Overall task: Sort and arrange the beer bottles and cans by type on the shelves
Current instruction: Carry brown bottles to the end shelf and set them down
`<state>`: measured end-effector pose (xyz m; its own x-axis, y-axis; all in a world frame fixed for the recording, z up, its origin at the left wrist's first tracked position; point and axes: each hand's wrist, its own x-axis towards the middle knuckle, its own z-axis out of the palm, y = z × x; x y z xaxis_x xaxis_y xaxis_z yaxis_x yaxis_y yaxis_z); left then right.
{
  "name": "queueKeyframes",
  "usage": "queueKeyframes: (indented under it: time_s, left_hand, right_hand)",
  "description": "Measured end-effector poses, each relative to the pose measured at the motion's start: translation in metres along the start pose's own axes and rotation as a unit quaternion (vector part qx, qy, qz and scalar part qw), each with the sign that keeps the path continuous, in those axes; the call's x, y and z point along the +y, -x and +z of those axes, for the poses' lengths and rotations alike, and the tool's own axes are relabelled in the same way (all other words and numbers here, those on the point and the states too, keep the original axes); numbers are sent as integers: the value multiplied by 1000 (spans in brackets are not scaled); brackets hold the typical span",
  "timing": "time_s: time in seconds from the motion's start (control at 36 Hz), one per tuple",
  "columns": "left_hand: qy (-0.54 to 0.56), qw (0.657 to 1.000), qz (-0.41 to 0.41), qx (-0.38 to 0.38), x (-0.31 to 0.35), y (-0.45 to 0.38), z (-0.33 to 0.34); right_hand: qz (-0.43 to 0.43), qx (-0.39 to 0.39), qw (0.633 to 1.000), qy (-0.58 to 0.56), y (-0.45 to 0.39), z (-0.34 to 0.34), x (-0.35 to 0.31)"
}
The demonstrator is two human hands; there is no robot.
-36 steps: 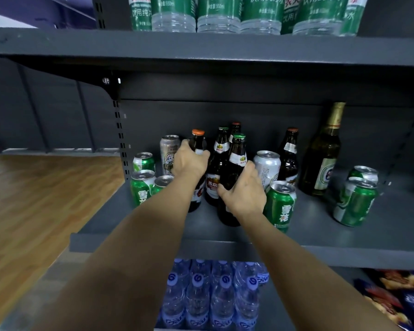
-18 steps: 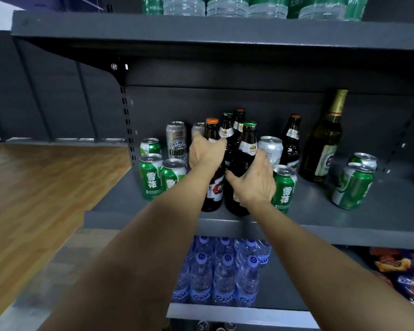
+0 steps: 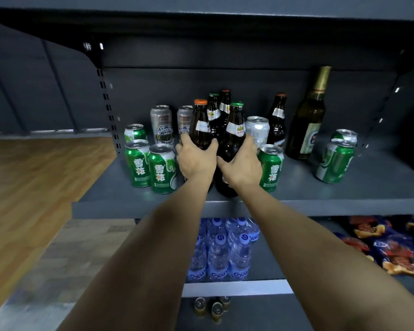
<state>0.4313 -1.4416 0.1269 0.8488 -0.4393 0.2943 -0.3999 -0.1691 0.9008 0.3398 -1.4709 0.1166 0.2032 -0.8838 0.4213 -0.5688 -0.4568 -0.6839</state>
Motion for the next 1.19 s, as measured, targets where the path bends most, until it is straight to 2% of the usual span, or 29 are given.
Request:
queueKeyframes:
  time_s: [0.33, 0.58, 0.89, 1.03, 1.19]
  left_hand:
    - [0, 997, 60, 46, 17, 33, -31]
    - [-34, 997, 59, 41, 42, 115, -55]
    - [-27, 992, 47, -115, 50, 303, -4]
    - [-37, 974, 84, -207, 64, 394, 38]
    - [6, 945, 88, -314, 91, 493, 97]
  right_hand:
    - [-46, 50, 997, 27, 28, -43, -20]
    - [-13, 63, 998, 29, 101, -114, 18]
    - [139, 137, 978, 70, 206, -246, 148]
    - [194, 166, 960, 113, 251, -308, 211]
    - [270, 205, 930, 145, 290, -380, 278]
